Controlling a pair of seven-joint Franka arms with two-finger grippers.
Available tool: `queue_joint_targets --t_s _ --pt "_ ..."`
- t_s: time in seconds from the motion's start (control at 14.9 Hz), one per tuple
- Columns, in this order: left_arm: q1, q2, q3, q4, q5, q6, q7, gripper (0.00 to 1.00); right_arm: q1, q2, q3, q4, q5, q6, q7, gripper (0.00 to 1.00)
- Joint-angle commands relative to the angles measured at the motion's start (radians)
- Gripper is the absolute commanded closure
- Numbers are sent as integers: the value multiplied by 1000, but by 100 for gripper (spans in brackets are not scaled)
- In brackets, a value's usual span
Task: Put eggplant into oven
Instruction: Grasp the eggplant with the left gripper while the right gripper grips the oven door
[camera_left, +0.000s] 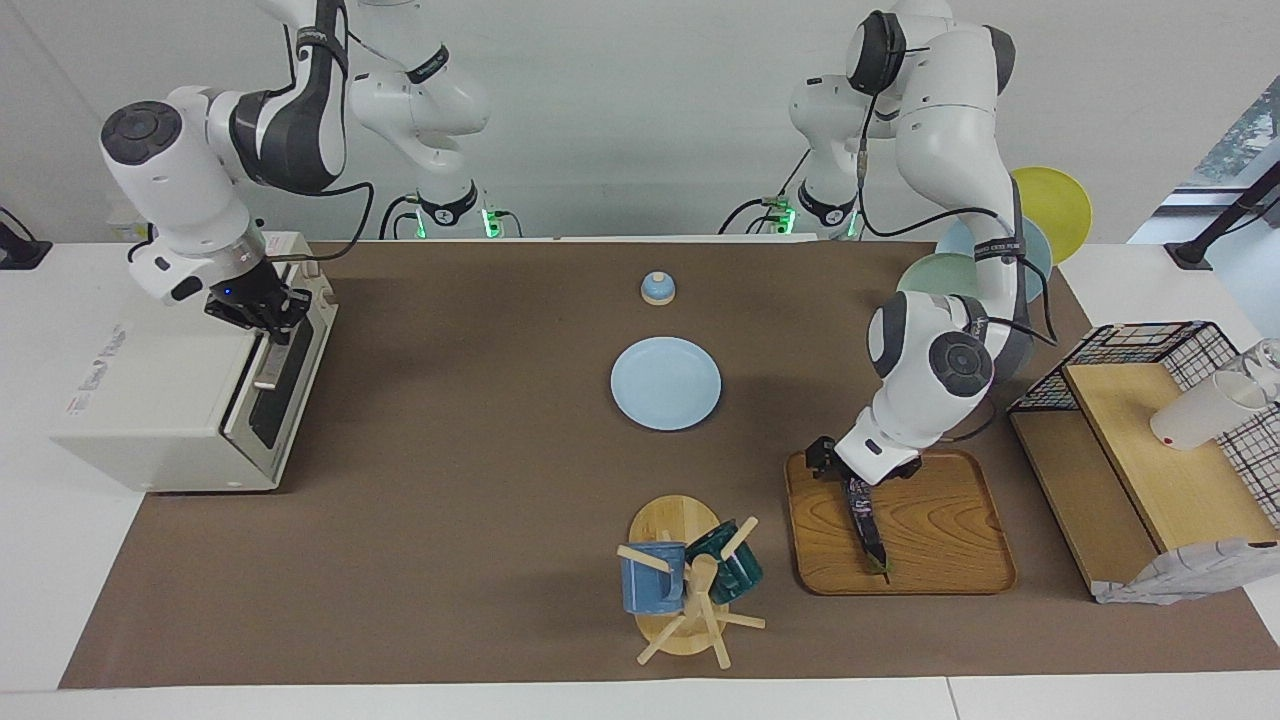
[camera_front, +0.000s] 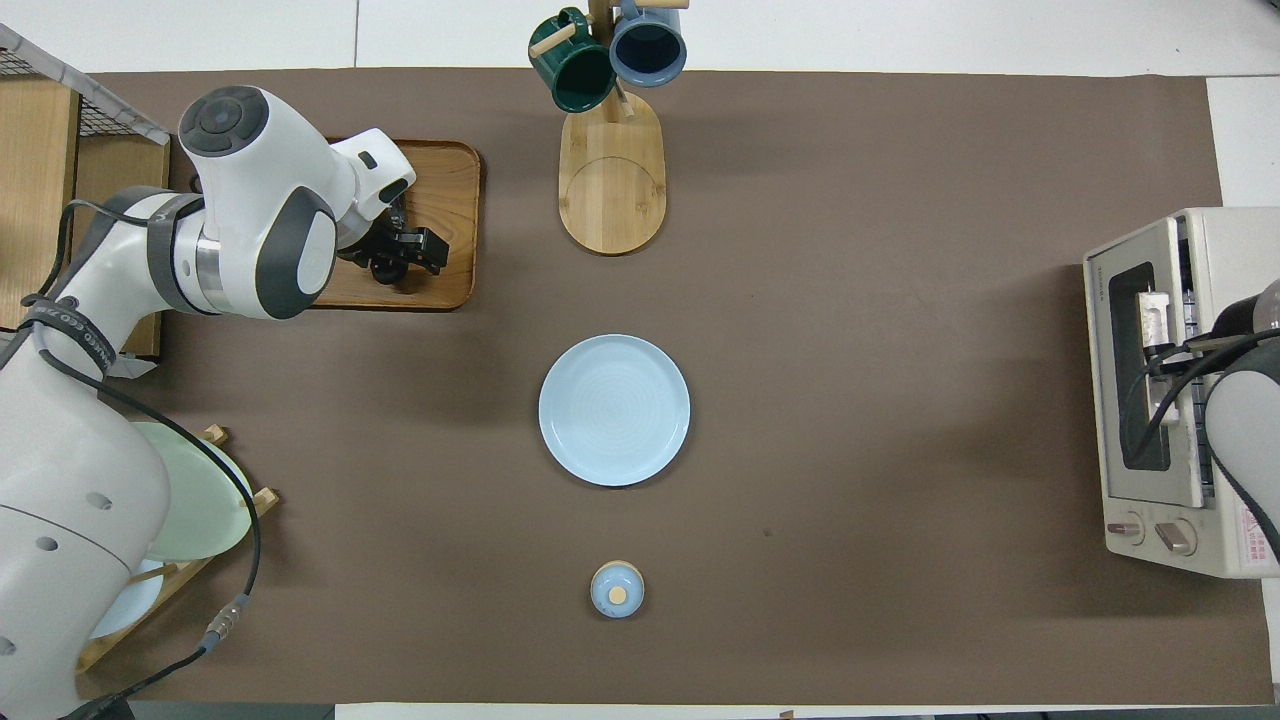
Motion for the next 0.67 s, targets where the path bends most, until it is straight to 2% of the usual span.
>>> queue_joint_targets --t_s 0.0,0.13,0.4,0.6 --pt "1 -5 8 -15 19 28 9 4 25 -1 6 -53 9 40 33 100" --pt "4 -5 8 -13 18 31 7 8 29 15 7 -54 14 52 38 100" --pt "4 -5 8 -15 18 40 1 18 63 48 7 -116 46 191 38 100" --pt "3 -5 8 -15 18 40 0 37 63 96 7 -139 48 277 38 100"
